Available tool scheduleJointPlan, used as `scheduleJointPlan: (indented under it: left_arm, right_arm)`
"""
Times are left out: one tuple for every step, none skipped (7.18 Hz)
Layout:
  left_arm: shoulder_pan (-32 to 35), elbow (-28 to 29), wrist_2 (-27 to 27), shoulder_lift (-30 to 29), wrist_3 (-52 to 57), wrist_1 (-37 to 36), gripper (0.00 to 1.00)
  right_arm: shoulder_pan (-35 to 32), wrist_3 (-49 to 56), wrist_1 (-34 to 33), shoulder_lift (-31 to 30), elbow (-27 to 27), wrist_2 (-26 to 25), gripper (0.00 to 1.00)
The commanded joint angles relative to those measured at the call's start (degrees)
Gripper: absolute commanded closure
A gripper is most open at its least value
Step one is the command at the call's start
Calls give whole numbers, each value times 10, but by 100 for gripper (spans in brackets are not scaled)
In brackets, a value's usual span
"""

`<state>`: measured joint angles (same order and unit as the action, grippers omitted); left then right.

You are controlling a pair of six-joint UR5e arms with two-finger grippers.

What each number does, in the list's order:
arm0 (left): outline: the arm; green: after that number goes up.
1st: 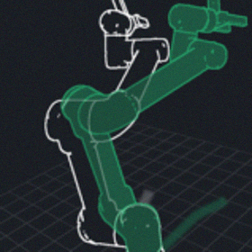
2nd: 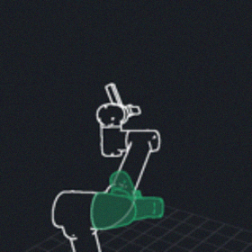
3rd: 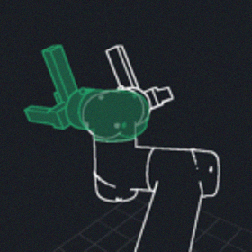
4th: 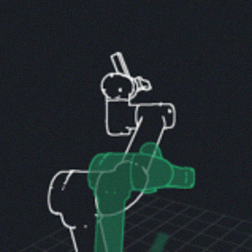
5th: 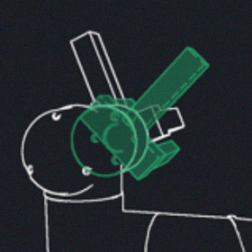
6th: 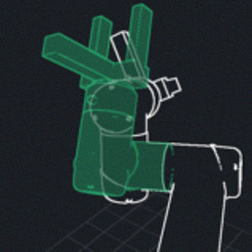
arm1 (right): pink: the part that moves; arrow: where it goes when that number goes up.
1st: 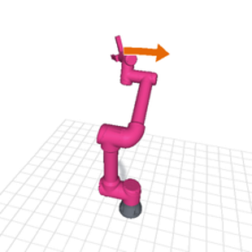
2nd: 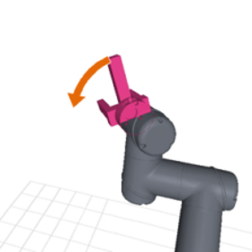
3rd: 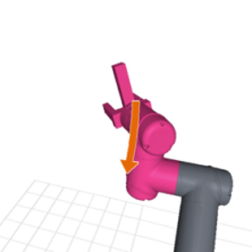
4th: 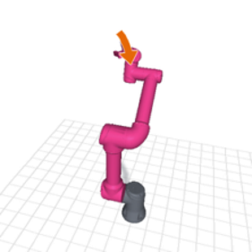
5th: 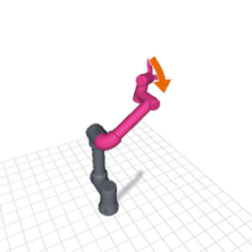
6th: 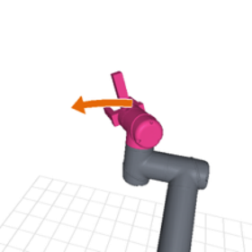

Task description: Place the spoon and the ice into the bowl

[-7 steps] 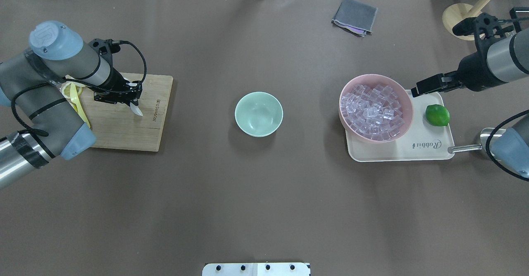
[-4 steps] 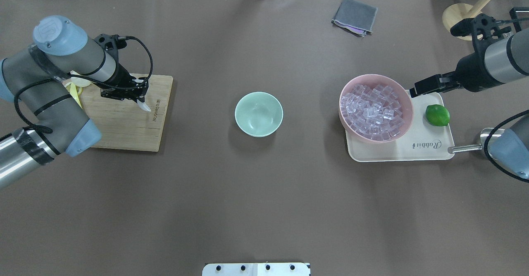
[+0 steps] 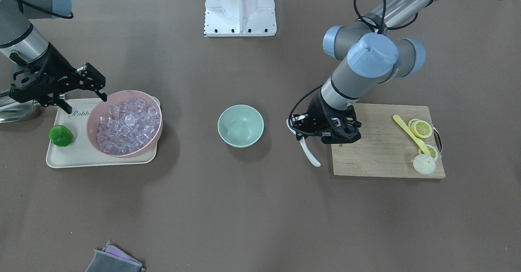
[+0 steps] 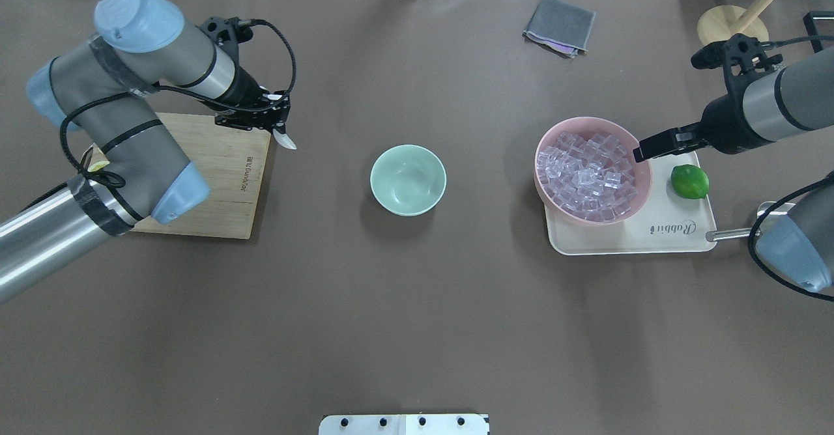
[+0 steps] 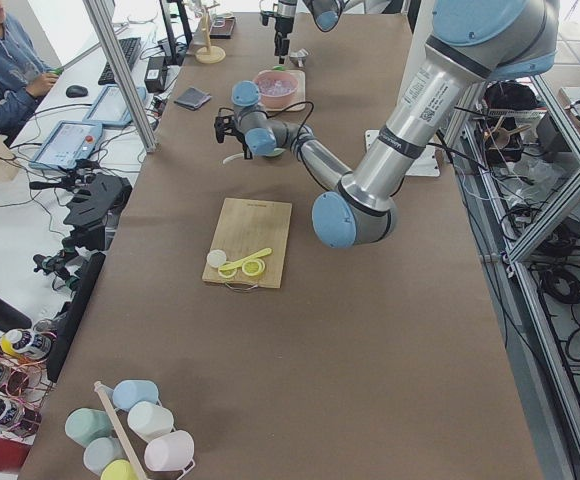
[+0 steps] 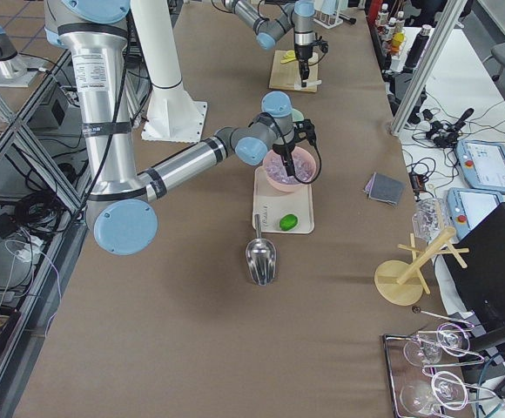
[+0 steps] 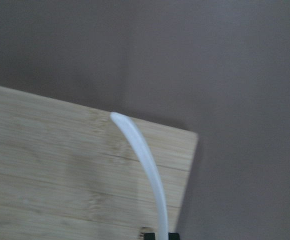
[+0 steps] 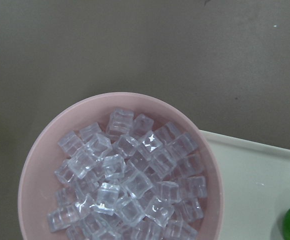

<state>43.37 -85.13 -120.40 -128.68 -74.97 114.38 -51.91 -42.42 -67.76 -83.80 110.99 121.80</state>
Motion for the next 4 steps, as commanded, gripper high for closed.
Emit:
scheduleJointPlan:
  left_arm:
    - [-60, 11, 68, -51, -41, 3, 100]
    - [-78, 10, 71, -56, -43, 4, 100]
    - [-88, 12, 88, -60, -43, 4, 100]
    - [-94, 24, 111, -59, -42, 34, 15]
  right_arm:
    - [32, 0, -3, 15, -8, -26, 2]
    - [49, 0, -2, 17, -9, -31, 2]
    - [54, 0, -3, 21, -10, -32, 2]
    - [58, 0, -3, 21, -14, -38, 3]
